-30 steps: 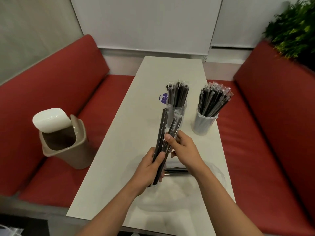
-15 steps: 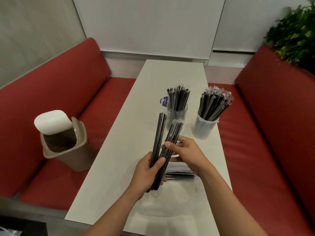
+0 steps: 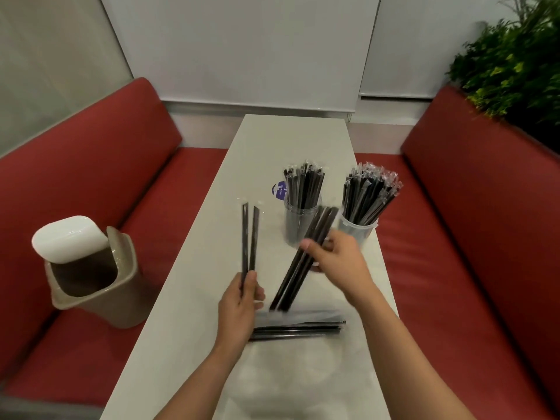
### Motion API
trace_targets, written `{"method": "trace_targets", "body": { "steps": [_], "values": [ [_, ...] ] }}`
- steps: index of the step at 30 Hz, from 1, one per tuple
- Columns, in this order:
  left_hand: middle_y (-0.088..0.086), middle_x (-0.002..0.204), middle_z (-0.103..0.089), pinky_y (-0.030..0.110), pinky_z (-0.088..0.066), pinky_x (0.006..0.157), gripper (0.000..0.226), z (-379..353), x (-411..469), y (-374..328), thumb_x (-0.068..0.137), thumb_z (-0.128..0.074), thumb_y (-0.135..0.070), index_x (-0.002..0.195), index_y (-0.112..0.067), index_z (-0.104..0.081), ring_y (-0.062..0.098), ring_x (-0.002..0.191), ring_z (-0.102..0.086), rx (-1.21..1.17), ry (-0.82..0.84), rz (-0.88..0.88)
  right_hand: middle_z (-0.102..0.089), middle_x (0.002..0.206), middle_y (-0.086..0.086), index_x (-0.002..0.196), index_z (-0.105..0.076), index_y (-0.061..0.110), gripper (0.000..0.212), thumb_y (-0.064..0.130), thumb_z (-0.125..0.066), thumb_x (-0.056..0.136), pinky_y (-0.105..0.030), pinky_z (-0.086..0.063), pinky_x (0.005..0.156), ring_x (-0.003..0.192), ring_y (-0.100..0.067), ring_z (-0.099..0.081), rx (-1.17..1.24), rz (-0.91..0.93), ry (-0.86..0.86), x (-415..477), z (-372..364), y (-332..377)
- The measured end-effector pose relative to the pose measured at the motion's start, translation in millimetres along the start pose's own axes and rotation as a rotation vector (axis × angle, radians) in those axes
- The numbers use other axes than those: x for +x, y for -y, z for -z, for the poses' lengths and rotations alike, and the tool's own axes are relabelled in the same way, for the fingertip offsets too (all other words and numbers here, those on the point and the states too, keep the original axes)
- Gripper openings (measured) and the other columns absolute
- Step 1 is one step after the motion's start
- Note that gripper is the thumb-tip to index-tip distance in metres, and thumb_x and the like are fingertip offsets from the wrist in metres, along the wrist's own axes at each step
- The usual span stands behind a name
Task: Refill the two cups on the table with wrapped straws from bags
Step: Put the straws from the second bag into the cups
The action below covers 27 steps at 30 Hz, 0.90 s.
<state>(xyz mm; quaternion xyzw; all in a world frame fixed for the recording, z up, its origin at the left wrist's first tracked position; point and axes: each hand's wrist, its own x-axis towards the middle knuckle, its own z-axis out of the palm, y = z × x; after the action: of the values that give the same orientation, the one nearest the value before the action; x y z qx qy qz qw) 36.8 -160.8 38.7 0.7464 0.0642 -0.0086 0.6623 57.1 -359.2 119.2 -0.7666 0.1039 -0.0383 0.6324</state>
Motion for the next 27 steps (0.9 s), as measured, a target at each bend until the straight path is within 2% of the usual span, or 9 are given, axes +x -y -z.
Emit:
{"method": "trace_targets", "body": {
  "steps": [3,5,7,10,13,17,21,23,27],
  "values": [
    [0.005,0.066,-0.057,0.033,-0.051,0.052,0.040,11,16,-8,0.107,-0.045,-0.043,0.089,-0.011,-0.060,0.023,0.057,-0.054,-0.004,-0.046,-0.021,-0.076,0.088,0.006,0.098,-0.068,0.028,0.011,0.037,-0.074,0.095,-0.045,-0.063,0.079,0.083,-0.014,-0.075,-0.104,0.262,-0.353,30,18,31],
    [0.005,0.064,-0.049,0.030,-0.039,0.047,0.040,16,23,-11,0.106,-0.042,-0.047,0.093,-0.014,-0.060,0.020,0.056,-0.044,-0.004,-0.015,-0.015,-0.072,0.081,0.010,0.100,-0.068,0.027,0.016,0.042,-0.071,0.097,-0.038,-0.059,0.076,0.075,-0.006,-0.068,-0.111,0.382,-0.547,47,22,51],
    [0.002,0.065,-0.045,0.026,-0.034,0.048,0.038,16,27,-12,0.106,-0.038,-0.052,0.099,-0.022,-0.061,0.014,0.057,-0.040,-0.006,0.036,-0.009,-0.067,0.079,0.013,0.104,-0.067,0.023,0.020,0.042,-0.068,0.099,-0.026,-0.051,0.071,0.071,-0.001,-0.062,-0.099,0.443,-0.624,65,20,64],
    [0.002,0.068,-0.044,0.024,-0.031,0.047,0.034,12,31,-12,0.105,-0.033,-0.056,0.107,-0.041,-0.064,0.009,0.054,-0.037,-0.048,0.133,0.016,-0.067,0.086,0.015,0.112,-0.067,0.020,0.022,0.039,-0.065,0.101,-0.022,-0.045,0.072,0.075,0.002,-0.061,-0.169,0.396,-0.567,103,11,53],
    [0.003,0.072,-0.048,0.025,-0.031,0.047,0.031,10,32,-13,0.103,-0.038,-0.052,0.119,-0.043,-0.063,0.010,0.056,-0.040,-0.110,0.222,0.025,-0.071,0.103,0.005,0.116,-0.068,0.019,0.024,0.038,-0.063,0.102,-0.035,-0.050,0.084,0.095,-0.018,-0.066,-0.280,0.328,-0.457,137,-1,27],
    [0.002,0.079,-0.058,0.028,-0.037,0.048,0.033,8,31,-9,0.102,-0.040,-0.047,0.127,-0.040,-0.060,0.015,0.059,-0.045,-0.163,0.290,0.026,-0.069,0.089,0.002,0.109,-0.069,0.013,0.021,0.032,-0.066,0.101,-0.034,-0.046,0.071,0.088,-0.024,-0.066,-0.480,0.195,-0.339,158,-12,-1],
    [0.001,0.079,-0.056,0.027,-0.037,0.049,0.029,8,31,-8,0.102,-0.041,-0.044,0.123,-0.045,-0.061,0.012,0.059,-0.044,-0.163,0.297,0.030,-0.072,0.086,-0.002,0.100,-0.069,0.015,0.021,0.035,-0.071,0.096,-0.036,-0.051,0.070,0.086,-0.028,-0.068,-0.570,0.054,-0.283,164,-20,-16],
    [0.000,0.078,-0.054,0.027,-0.036,0.049,0.027,7,32,-7,0.105,-0.042,-0.039,0.125,-0.044,-0.060,0.011,0.059,-0.043,-0.163,0.294,0.040,-0.075,0.087,-0.002,0.100,-0.073,0.014,0.023,0.035,-0.075,0.093,-0.037,-0.055,0.074,0.088,-0.027,-0.069,-0.567,0.032,-0.281,162,-22,-19],
    [0.001,0.077,-0.048,0.025,-0.030,0.051,0.027,6,34,-6,0.109,-0.042,-0.035,0.125,-0.047,-0.060,0.010,0.060,-0.037,-0.162,0.288,0.065,-0.069,0.077,0.011,0.109,-0.078,0.013,0.030,0.028,-0.086,0.084,-0.020,-0.051,0.073,0.081,-0.013,-0.068,-0.422,0.030,-0.310,149,-22,-16]
  ]
}}
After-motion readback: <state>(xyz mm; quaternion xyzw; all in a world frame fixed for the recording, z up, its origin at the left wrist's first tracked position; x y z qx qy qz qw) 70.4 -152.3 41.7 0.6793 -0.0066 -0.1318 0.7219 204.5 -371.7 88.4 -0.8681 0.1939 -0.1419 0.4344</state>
